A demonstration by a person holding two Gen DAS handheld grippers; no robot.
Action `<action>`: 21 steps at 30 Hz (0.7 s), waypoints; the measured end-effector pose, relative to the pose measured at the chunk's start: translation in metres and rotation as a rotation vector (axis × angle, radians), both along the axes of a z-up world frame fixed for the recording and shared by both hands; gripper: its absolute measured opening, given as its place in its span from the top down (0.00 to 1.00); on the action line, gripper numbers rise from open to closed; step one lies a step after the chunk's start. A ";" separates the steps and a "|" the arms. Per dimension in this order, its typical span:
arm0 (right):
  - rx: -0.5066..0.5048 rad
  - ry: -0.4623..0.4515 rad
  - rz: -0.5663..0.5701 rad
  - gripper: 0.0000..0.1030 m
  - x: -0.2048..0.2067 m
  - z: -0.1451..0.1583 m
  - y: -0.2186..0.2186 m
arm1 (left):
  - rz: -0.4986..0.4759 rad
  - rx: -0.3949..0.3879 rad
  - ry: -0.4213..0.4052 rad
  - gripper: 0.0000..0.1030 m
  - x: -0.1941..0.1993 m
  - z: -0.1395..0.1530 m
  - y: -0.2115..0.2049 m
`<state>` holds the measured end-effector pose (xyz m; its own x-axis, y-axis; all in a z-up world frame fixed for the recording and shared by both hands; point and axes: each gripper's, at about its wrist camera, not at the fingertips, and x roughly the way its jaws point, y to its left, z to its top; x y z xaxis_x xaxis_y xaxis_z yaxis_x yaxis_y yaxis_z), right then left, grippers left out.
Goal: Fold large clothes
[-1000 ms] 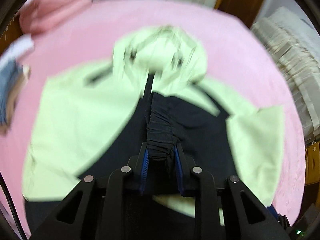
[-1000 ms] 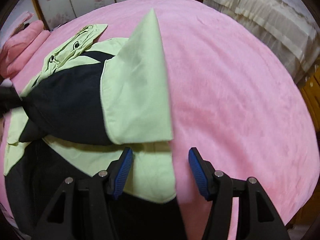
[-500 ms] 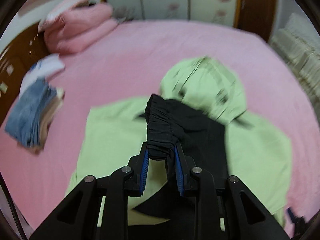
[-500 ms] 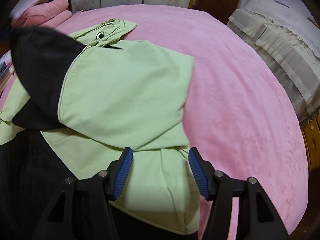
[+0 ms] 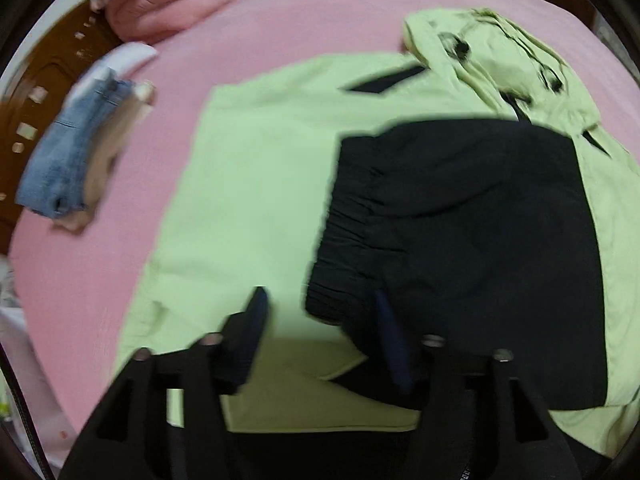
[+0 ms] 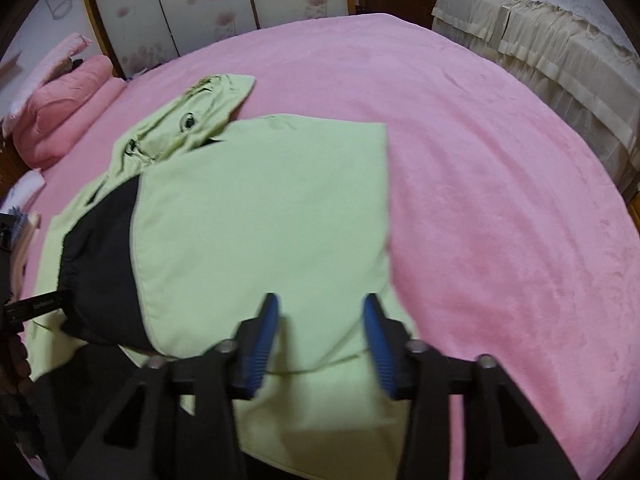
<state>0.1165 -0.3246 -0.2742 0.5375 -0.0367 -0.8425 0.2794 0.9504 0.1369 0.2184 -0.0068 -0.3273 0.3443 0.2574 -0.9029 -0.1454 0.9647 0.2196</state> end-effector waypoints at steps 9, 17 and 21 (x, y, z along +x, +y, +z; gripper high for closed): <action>0.576 -0.008 0.123 1.00 0.051 -0.029 0.059 | -0.154 -0.411 -0.087 0.40 -0.011 0.048 -0.031; 0.701 0.110 0.079 1.00 0.075 -0.069 0.081 | -0.035 -0.486 0.153 0.93 0.004 -0.024 -0.041; 0.778 0.054 -0.083 1.00 0.048 -0.080 0.009 | -0.060 -0.396 0.123 0.96 0.006 -0.020 -0.013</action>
